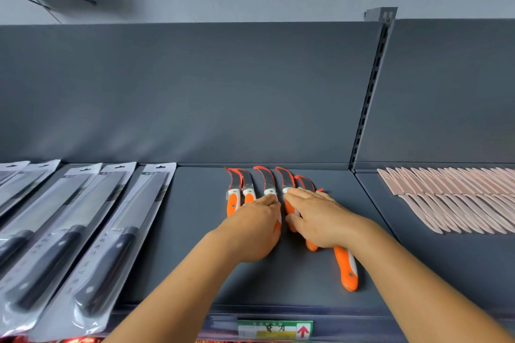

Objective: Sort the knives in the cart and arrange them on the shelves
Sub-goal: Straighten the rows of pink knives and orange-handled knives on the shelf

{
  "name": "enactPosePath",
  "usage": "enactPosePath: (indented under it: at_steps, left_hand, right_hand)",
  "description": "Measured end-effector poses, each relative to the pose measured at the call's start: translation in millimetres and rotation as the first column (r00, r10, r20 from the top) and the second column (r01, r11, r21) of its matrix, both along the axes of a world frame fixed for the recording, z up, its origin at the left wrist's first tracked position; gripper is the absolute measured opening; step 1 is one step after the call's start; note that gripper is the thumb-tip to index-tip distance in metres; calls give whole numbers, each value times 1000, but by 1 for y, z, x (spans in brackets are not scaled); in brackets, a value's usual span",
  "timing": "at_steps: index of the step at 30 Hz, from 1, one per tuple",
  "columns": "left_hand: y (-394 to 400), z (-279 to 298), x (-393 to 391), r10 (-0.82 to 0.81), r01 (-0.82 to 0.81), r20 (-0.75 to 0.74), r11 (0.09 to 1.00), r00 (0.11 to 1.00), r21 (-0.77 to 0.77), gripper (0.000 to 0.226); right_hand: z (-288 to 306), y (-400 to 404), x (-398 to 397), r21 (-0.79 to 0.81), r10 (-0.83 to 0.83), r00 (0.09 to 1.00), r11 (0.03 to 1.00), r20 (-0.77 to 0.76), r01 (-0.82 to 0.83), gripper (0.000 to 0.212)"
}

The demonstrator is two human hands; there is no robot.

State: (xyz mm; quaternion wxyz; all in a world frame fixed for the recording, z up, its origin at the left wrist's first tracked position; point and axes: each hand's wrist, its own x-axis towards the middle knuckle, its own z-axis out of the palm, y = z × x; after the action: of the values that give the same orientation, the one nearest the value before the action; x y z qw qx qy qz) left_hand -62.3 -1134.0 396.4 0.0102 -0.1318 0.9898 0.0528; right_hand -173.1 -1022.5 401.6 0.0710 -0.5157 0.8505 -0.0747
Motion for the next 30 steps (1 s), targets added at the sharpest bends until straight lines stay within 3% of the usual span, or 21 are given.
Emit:
enactPosePath:
  at_steps: [2,6,11,20,22,25,26,30]
  left_hand:
    - [0,-1,1,-14,15,-56,1000,998,25,31]
    - [-6,-3,7,-47,42,-202,999,978,-25,28]
    - [-16,-5,13,-36,36,-73,999,997,8,33]
    - [-21,-4,7,-46,48,-30,997,999,63,33]
    - [-22,-3,7,-57,58,-26,996,998,60,31]
    - [-20,0,10,-57,61,-65,996,996,60,26]
    - [-18,1,11,-63,69,-105,996,993,52,25]
    - [7,7,13,-152,161,-273,987,950,11,34]
  right_hand:
    - [-1,0,-1,-7,-3,1000,1000,6,3,18]
    - [-6,2,-1,-22,4,1000,1000,-8,-5,38]
    - [-7,4,0,-10,6,1000,1000,-3,-6,38]
    - [-2,4,2,4,6,1000,1000,13,-6,36]
    - [0,4,3,15,-1,1000,1000,17,0,32]
    - [3,6,5,-21,-17,999,1000,27,17,3]
    - [5,9,6,-50,-23,999,998,24,25,2]
    - [10,32,11,-144,-98,993,984,67,106,45]
